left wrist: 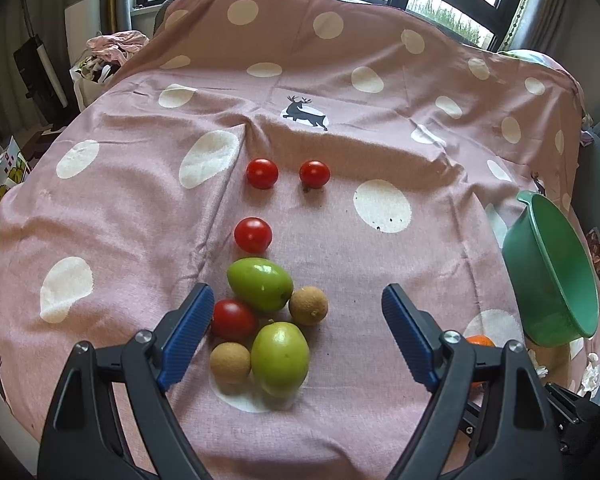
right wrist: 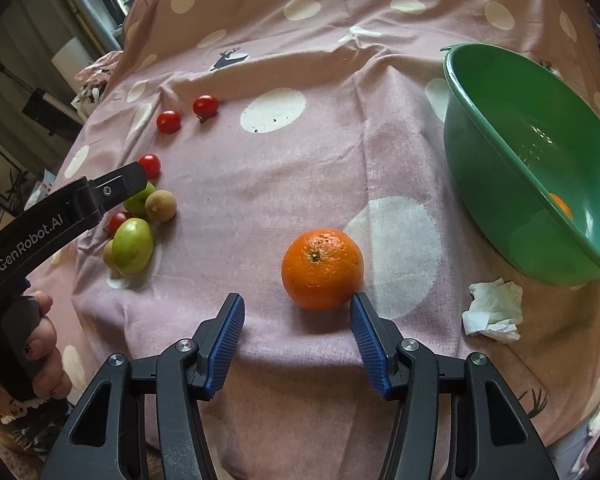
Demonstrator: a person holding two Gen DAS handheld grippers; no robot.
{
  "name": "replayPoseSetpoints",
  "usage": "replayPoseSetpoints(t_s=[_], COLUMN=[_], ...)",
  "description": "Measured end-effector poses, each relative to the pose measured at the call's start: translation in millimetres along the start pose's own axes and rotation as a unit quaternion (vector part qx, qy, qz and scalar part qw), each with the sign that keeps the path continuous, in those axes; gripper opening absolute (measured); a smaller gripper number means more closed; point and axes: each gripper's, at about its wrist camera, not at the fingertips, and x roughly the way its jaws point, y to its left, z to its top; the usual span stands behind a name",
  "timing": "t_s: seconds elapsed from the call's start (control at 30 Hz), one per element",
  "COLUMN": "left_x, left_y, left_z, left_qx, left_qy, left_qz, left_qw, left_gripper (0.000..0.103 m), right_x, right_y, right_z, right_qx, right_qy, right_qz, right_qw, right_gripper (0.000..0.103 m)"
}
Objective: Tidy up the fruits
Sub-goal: 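Move the right tool back to the second orange on the cloth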
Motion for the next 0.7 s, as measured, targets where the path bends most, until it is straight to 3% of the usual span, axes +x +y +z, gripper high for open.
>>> replayPoseSetpoints(t_s=[0.1, 0.27, 0.43, 0.7], left_x=[0.3, 0.5, 0.2, 0.3], left_y=[-0.6, -1.0, -2.7, -4.7], left_z=[-0.2, -0.6, -1.0, -1.0], left_qx=[0.001, 0.002, 0.005, 0.008], left_qy=[0.001, 0.002, 0.002, 0.001], left_qz=[-0.002, -0.002, -0.005, -0.007], left_qw=[1.0000, 1.0000, 1.0000, 0.9999], left_gripper=[0.086, 0.086, 0.086, 0.086], right_x=[0.9, 4.7, 6.4, 1.3], right_y=[0.4, 0.6, 0.0, 3.0], right_z=[-0.3, 0.1, 0.0, 0.6], right_qx=[-0.002, -0.005, -0.007, -0.014], right_qy=[-0.001, -0.004, -0.006, -0.027], right_qz=[-0.005, -0.002, -0.011, -0.011], right_qw=[1.000, 1.000, 1.000, 0.999], right_gripper=[0.056, 0.046, 0.025, 0.009])
